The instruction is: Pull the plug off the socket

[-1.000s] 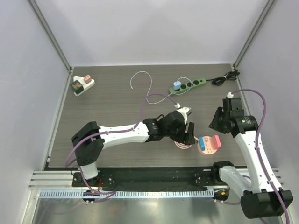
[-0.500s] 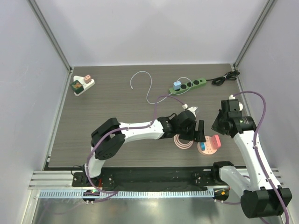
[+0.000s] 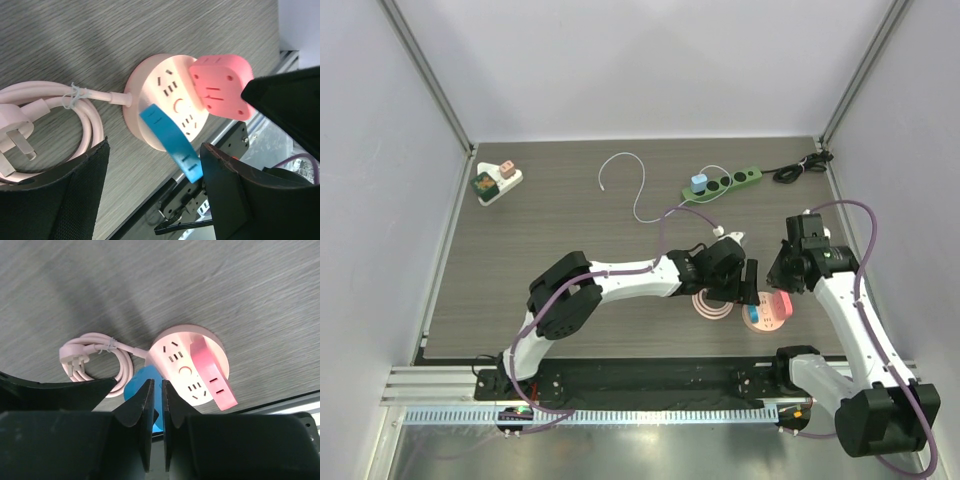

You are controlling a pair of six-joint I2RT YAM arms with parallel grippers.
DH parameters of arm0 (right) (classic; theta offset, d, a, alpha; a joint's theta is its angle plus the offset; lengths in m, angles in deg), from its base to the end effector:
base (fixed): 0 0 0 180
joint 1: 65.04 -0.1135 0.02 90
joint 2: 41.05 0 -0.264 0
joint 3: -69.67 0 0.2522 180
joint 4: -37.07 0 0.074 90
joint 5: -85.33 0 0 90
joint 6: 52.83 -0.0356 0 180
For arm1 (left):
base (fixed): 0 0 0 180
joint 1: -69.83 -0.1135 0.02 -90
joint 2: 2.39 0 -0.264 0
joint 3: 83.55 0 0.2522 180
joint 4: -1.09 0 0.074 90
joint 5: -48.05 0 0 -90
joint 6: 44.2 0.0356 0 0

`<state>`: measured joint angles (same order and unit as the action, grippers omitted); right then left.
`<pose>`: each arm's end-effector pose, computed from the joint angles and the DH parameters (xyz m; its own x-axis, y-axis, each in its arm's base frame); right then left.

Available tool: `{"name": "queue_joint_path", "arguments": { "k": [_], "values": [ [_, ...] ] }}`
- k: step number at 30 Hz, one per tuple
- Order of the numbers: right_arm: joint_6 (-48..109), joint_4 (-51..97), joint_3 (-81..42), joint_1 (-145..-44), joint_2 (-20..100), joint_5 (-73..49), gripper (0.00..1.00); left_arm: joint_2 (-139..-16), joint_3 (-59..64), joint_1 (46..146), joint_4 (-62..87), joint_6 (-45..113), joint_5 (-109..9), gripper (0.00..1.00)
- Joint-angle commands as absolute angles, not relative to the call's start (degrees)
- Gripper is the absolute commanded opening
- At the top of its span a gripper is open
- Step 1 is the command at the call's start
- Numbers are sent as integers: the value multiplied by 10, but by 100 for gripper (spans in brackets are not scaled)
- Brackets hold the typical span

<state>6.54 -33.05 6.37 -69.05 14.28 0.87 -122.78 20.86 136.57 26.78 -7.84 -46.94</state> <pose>0.1705 0.0085 0.2688 -0.7715 0.4543 -0.4455 0.4282 0.8886 0.1646 0.1858 -0.4402 0.1990 -0.9134 0.0934 -0.3963 0.3464 0.6897 -0.6358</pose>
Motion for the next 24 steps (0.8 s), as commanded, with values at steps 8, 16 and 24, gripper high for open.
{"name": "queue_joint_path", "arguments": {
  "k": [8, 16, 24],
  "values": [
    [1, -310, 109, -693, 152, 26, 18, -1237, 226, 1366, 273, -75, -478, 57],
    [-22, -278, 131, -693, 208, 34, 17, -1243, 225, 1364, 244, -82, -513, 37],
    [-48, -248, 166, -696, 224, 28, 15, -1236, 216, 1360, 244, -82, -513, 34]
  ]
}}
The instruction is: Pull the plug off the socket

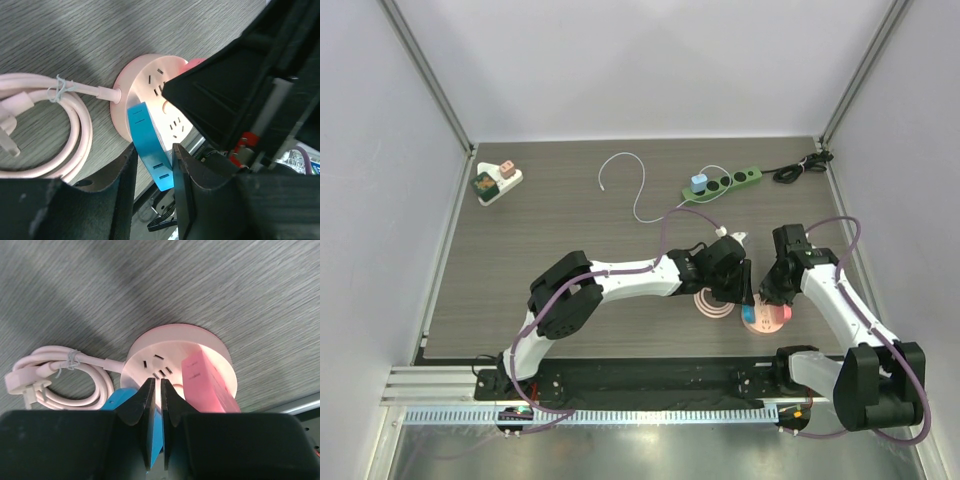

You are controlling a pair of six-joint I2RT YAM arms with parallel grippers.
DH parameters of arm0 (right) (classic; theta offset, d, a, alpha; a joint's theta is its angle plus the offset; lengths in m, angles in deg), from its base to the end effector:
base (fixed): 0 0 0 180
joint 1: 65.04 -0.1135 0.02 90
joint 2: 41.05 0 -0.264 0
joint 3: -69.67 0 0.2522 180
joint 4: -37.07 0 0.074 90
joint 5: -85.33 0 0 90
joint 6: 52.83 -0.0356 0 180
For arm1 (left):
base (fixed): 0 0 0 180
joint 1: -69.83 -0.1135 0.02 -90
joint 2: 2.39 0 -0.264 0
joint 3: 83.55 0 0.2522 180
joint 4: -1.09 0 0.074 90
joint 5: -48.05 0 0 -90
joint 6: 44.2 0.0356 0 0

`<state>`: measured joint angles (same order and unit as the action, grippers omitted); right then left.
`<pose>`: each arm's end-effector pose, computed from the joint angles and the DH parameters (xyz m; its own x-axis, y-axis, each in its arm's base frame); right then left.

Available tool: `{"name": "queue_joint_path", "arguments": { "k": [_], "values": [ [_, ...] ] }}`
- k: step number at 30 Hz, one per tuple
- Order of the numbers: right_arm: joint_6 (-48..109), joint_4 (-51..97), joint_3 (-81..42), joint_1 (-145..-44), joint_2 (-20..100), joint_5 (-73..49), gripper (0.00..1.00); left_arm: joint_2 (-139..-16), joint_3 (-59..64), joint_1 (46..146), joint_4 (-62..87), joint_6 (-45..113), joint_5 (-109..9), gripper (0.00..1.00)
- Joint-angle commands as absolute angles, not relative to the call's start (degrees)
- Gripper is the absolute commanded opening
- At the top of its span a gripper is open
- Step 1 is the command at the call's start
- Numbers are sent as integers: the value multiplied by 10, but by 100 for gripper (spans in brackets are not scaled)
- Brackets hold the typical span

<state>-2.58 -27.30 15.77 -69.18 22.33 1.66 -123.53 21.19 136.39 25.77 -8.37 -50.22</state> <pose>0.1807 0.0091 0.2029 -0.7629 0.5820 -0.2816 0.5810 0.8082 0.0964 0.1866 -0.4432 0.1965 -0.9241 0.1144 -0.3646 0.3448 0.6610 -0.6665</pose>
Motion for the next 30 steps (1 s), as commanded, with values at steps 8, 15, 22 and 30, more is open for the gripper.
{"name": "queue_joint_path", "arguments": {
  "k": [8, 15, 22, 30],
  "values": [
    [-57, -230, 196, -697, 236, 40, 15, -1233, 215, 1361, 243, -79, -526, 50],
    [-59, -224, 206, -696, 240, 42, 15, -1227, 210, 1361, 247, -70, -534, 59],
    [-59, -222, 207, -696, 235, 44, 15, -1223, 207, 1364, 247, -57, -541, 67],
    [-52, -218, 203, -696, 240, 38, 15, -1203, 202, 1366, 250, -32, -531, 70]
  ]
}}
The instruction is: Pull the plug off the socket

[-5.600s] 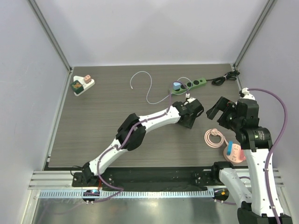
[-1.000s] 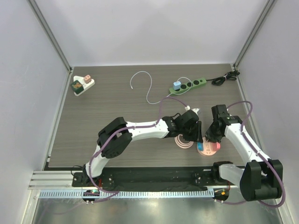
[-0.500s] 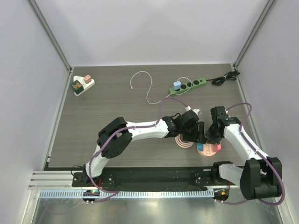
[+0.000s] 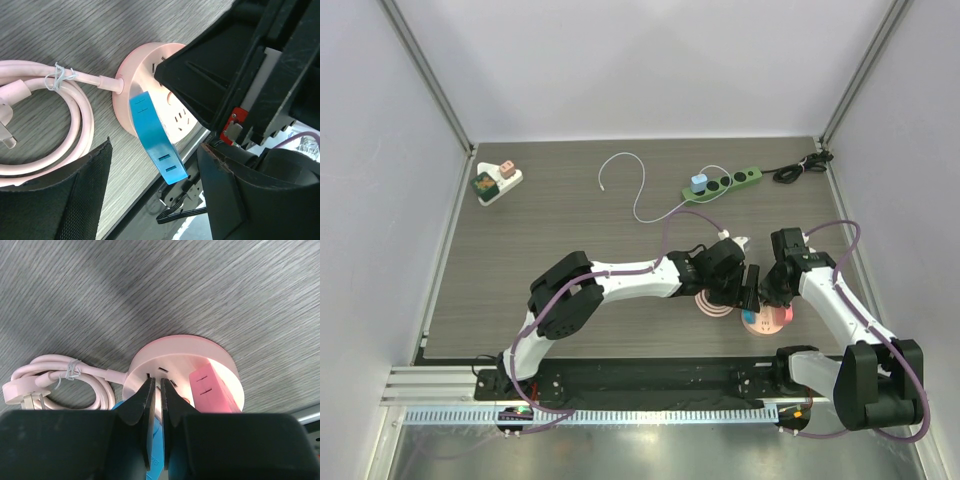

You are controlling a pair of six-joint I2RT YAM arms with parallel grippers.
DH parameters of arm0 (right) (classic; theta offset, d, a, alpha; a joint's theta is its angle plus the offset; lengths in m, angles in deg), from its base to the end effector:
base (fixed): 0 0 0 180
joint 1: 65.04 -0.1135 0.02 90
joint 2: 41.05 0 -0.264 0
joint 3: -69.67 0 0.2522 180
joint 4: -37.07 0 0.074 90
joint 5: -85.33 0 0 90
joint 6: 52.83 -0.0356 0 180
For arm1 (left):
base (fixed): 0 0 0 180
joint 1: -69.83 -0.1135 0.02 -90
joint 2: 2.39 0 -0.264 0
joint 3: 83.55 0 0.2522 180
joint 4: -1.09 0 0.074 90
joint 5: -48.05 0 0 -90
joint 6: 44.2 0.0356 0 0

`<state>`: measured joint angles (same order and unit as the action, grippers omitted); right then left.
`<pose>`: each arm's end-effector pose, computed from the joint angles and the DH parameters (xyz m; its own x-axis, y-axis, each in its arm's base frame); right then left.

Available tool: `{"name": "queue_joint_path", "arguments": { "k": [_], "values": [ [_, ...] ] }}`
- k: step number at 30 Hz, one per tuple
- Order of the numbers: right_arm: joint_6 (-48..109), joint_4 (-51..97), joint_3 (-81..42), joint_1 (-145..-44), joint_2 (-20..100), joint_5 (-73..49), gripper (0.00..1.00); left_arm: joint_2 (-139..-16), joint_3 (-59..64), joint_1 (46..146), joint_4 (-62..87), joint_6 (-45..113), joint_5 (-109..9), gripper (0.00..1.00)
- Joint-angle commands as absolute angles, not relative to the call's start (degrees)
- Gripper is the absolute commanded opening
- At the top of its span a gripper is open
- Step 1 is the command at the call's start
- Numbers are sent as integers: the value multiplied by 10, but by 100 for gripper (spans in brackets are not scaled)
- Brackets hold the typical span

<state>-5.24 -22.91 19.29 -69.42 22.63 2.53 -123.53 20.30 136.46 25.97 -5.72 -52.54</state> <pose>0.1796 0.0093 0.1874 -0.7319 0.6150 -0.2934 0.6146 0.7817 0.1054 0.1836 -0.4415 0.1913 -0.9144 0.1761 -0.3646 0.3866 0.6472 -0.6570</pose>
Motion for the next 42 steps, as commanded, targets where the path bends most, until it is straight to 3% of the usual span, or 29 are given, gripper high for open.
{"name": "queue_joint_path", "arguments": {
  "k": [1, 12, 24, 38, 40, 42],
  "values": [
    [-52, -219, 201, -696, 243, 35, 15, -1203, 203, 1366, 251, -29, -535, 71],
    [-53, -216, 205, -697, 228, 36, 15, -1233, 224, 1372, 266, -36, -551, 66],
    [-54, -214, 208, -696, 221, 41, 15, -1253, 235, 1371, 262, -46, -556, 47],
    [-59, -213, 209, -697, 219, 49, 15, -1254, 231, 1359, 249, -53, -573, 11],
    [-58, -213, 210, -697, 218, 47, 15, -1254, 231, 1359, 248, -53, -577, 0],
    [-58, -213, 210, -697, 216, 46, 15, -1253, 230, 1360, 246, -53, -577, 0]
  ]
}}
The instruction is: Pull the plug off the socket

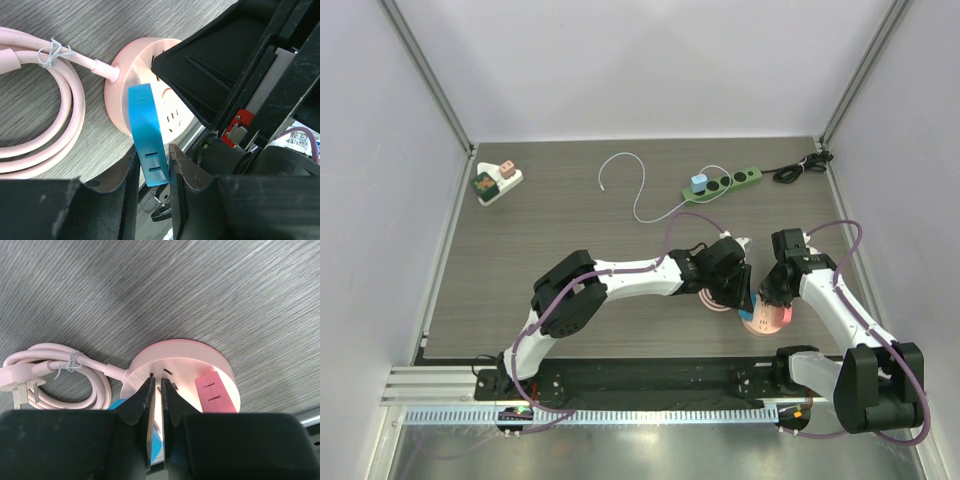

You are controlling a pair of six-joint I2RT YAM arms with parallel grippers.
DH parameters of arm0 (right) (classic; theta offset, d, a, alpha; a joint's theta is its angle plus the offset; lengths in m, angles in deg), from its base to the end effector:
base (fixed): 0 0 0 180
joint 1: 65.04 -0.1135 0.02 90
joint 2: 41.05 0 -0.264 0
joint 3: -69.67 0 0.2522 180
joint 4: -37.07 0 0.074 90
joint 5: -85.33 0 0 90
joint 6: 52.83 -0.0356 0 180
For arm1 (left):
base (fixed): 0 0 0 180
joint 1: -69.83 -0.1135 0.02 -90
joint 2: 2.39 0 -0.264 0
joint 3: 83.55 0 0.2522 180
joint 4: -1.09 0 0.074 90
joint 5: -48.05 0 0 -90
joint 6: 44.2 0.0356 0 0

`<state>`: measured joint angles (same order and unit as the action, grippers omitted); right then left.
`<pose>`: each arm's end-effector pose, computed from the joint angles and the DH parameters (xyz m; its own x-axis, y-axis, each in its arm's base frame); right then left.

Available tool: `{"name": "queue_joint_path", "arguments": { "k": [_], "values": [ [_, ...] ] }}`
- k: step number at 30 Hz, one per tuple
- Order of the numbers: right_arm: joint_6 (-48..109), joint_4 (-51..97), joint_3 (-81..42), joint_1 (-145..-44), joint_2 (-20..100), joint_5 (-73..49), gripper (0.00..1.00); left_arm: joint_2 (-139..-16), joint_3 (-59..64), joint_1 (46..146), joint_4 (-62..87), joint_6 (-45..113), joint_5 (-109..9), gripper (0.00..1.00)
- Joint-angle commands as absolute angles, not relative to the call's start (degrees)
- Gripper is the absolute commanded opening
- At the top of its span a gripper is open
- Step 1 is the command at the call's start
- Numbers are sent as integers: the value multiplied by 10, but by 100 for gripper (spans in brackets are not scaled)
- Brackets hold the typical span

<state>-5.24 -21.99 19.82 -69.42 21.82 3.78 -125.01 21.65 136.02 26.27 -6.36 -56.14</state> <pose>0.1788 0.0084 0.1877 -0.7210 0.6138 -0.3215 0.6173 0.7797 0.1043 0.1869 -0.4453 0.1869 -0.9256 0.2012 -0.3205 0.3730 0.6279 -0.6831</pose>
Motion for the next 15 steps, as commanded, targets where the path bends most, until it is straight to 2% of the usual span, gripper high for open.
{"name": "queue_joint_path", "arguments": {
  "k": [1, 8, 15],
  "values": [
    [-58, -213, 210, -696, 216, 46, 15, -1253, 229, 1359, 246, -53, -579, 0],
    [-60, -214, 211, -696, 215, 50, 15, -1250, 226, 1359, 229, -68, -597, 0],
    [-65, -216, 212, -696, 208, 59, 14, -1256, 207, 1346, 135, -135, -649, 0]
  ]
}}
